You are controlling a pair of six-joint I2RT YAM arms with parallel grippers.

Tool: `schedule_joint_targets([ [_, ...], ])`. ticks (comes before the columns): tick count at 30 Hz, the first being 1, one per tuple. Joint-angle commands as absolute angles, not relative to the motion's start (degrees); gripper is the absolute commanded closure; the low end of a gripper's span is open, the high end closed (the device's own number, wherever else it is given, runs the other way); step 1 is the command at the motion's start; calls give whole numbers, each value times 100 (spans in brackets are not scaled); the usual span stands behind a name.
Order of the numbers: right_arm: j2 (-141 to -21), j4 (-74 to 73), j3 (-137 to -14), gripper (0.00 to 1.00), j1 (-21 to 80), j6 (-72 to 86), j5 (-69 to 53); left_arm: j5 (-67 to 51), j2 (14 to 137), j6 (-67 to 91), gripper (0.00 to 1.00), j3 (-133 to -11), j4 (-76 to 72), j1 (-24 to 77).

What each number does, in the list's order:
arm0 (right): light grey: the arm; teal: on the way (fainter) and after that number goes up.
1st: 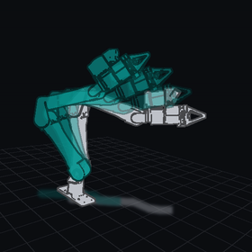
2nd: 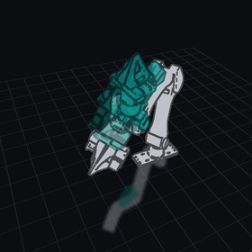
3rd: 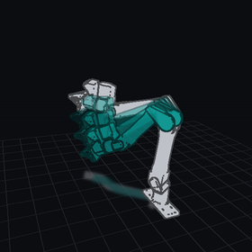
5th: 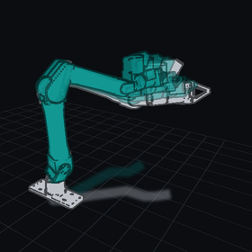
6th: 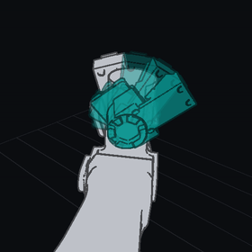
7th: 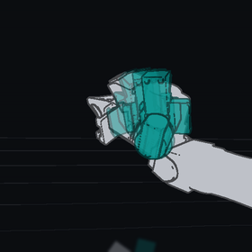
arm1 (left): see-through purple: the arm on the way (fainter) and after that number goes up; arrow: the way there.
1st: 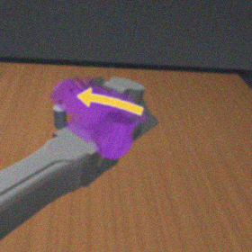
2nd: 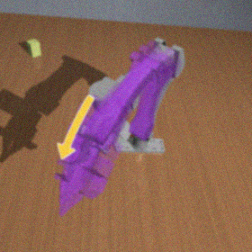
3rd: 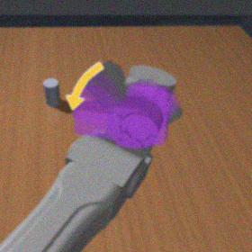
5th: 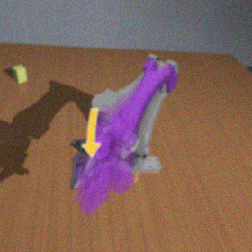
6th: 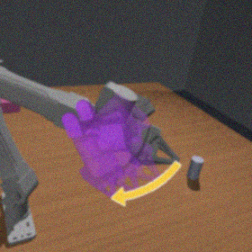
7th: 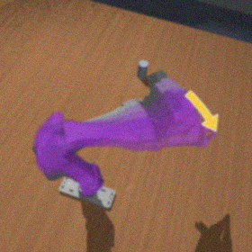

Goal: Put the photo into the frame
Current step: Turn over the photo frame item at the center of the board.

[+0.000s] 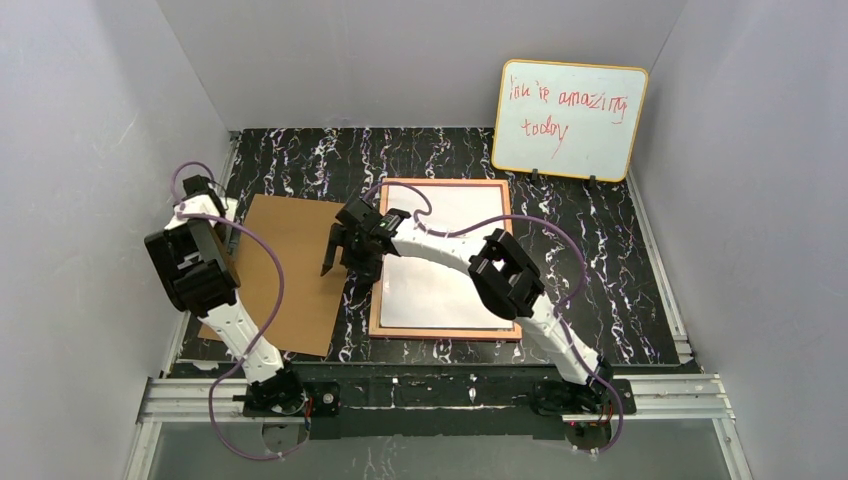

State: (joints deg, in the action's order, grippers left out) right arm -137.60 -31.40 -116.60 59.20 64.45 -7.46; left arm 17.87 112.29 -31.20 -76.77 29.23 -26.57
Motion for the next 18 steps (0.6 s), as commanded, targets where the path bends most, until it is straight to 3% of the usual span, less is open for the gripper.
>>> schedule_joint_targets([
  [1,-14124,-2810,-11830,6,5880,6621,-830,486,11425,-3252,38,-7200,4047,-2552],
  [10,-13900,-1757,-11363,8,5809,6962,-1205,161,11646,-3546,42,-7068,4377,-2481],
  [18,-12873,767,-10352,11,5791,7030,-2271,180,11702,-3567,49,-7161,4435,-2424],
])
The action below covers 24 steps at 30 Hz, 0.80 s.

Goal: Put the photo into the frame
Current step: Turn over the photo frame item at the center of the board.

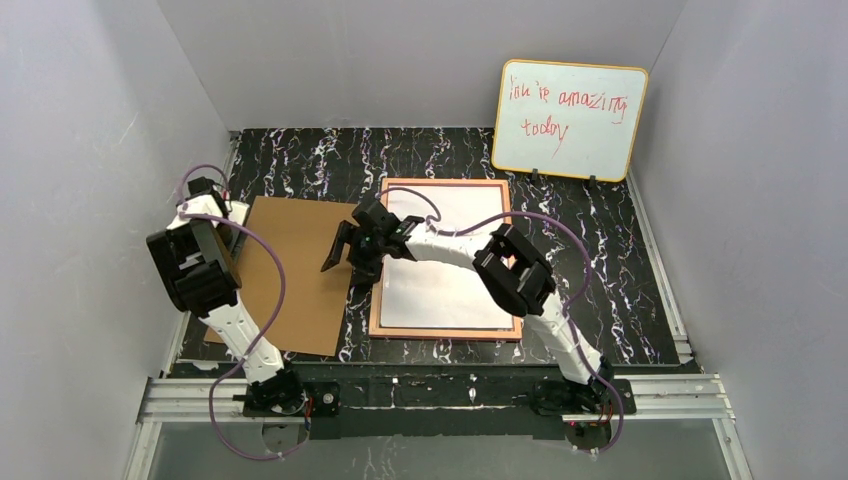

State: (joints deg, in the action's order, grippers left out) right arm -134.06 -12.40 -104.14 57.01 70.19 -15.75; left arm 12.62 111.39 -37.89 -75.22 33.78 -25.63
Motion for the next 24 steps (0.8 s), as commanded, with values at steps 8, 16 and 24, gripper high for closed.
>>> schedule_joint_targets([
  [8,-12267,2786,-9436,14,5877,7219,-3142,103,11908,-3628,59,-7263,4600,-2265],
  [16,-11790,4061,-8522,16,5926,7187,-3153,-329,12029,-3718,64,-7310,4928,-2158],
  [24,-12136,4793,-8525,18,5962,7331,-3199,-651,12021,-3827,66,-7333,5241,-2127],
])
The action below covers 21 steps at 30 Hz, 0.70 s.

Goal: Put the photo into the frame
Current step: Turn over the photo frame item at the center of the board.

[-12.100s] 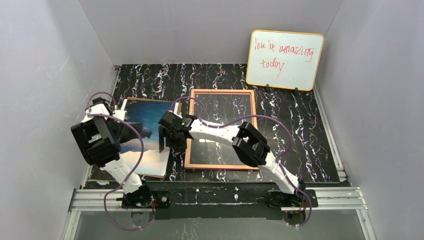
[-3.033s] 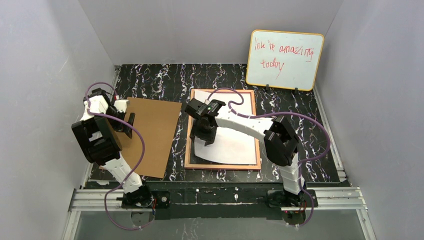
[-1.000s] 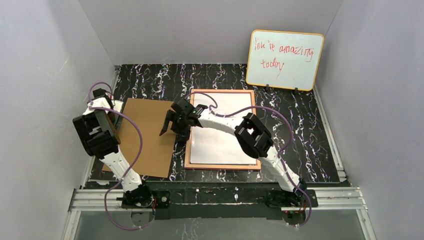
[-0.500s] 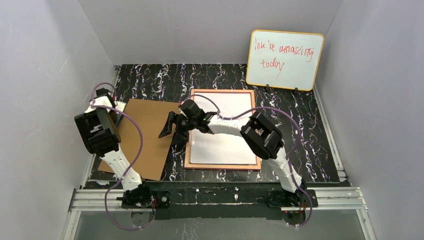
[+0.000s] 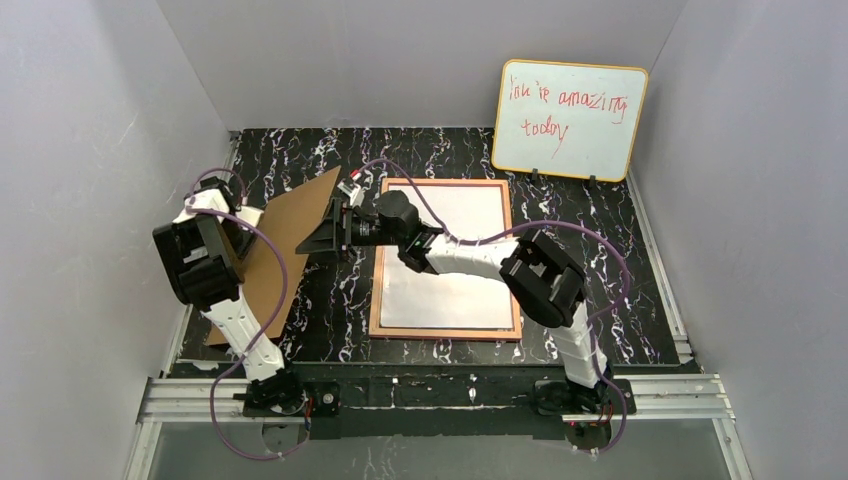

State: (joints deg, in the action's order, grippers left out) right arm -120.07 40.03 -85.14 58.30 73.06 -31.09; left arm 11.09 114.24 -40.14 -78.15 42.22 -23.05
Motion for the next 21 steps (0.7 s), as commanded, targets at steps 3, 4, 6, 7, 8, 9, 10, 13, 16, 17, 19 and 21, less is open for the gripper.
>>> schedule_joint_targets([
  [3,-12169,4707,-8547,17,5960,7186,-3079,-700,12021,-3840,67,-7365,5306,-2131],
  [4,-12198,4681,-8562,17,5965,7166,-3062,-740,12026,-3834,67,-7389,5338,-2125],
  [6,-12250,4327,-8671,17,5962,7061,-2997,-855,12020,-3813,67,-7441,5411,-2122],
  [7,-12251,4098,-8716,18,5958,6978,-2929,-917,12009,-3808,67,-7485,5459,-2123],
  [8,-12211,3936,-8676,20,5947,6925,-2825,-1001,12002,-3795,67,-7533,5503,-2129],
  [9,-12142,3753,-8618,22,5935,6906,-2659,-1058,11992,-3770,67,-7586,5528,-2127],
  [10,-12045,3629,-8505,25,5926,6883,-2512,-1116,11981,-3746,67,-7640,5561,-2125],
  [13,-11653,3267,-8221,37,5878,6738,-1985,-1227,11959,-3691,65,-7761,5607,-2117],
  [16,-11404,2523,-8273,52,5850,6474,-1594,-1340,11972,-3620,61,-7938,5629,-2082],
  [17,-11368,2250,-8343,58,5827,6401,-1506,-1374,11977,-3593,58,-8037,5644,-2054],
  [19,-11351,1708,-8546,70,5762,6292,-1402,-1486,11973,-3561,44,-8345,5748,-1966],
  [21,-11412,1180,-8773,83,5652,6263,-1336,-1670,11873,-3551,24,-8632,5818,-1862],
])
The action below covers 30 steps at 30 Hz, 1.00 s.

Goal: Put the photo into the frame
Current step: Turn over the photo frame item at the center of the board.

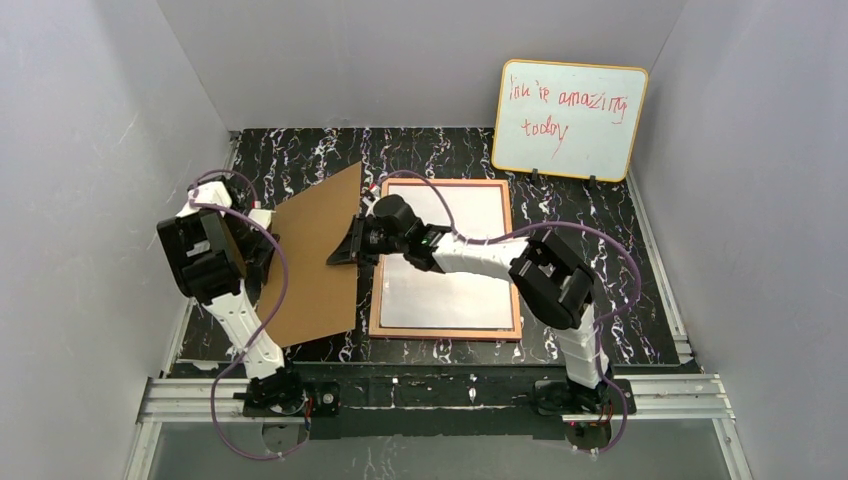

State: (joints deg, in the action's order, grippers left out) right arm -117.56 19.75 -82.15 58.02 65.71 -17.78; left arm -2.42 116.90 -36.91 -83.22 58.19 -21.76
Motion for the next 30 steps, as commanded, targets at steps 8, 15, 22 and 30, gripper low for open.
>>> schedule_joint_targets([
  [8,-11880,594,-9519,99,4919,6794,-1896,-3093,10762,-4260,2,-9739,6287,-1607],
  [15,-12472,-152,-10987,99,4503,7388,-2383,-4478,8526,-7063,2,-8676,6793,-1608],
  [22,-12549,-194,-11446,99,4257,8088,-2729,-4560,6429,-8778,2,-7326,6532,-1608],
  [30,-12153,284,-10836,99,4262,8861,-3207,-4622,5458,-9946,18,-6623,6037,-1578],
])
